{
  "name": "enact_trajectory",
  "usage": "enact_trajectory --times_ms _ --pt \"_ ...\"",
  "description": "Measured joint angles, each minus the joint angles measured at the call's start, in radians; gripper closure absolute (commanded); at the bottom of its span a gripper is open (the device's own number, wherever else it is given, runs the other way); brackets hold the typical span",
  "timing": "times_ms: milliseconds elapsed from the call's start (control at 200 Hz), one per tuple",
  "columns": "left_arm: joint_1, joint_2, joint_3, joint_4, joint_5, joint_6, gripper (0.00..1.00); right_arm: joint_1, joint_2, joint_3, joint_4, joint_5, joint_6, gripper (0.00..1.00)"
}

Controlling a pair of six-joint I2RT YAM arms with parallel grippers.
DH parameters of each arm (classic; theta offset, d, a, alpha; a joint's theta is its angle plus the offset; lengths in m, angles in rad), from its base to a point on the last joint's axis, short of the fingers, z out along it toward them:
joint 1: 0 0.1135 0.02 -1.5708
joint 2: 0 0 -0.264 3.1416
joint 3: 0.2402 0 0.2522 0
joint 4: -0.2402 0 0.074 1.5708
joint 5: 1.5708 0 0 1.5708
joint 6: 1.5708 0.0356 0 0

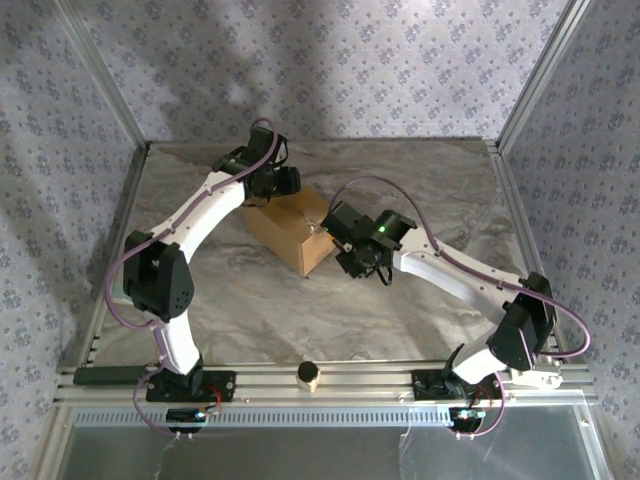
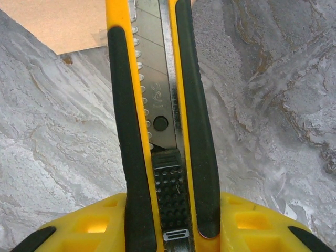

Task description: Unpack the express box

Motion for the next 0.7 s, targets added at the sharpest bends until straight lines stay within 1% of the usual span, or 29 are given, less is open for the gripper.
enact_trajectory --times_ms 490,705 --pt "0.0 -0.021 -0.049 0.067 0.006 -0.053 0.46 0.04 -0.01 0.008 -0.063 0.05 0.065 1.0" --pt "0.006 -0.065 -0.072 0.068 0.047 -0.076 0.42 0.051 -0.009 0.018 -0.068 0.053 0.075 1.0"
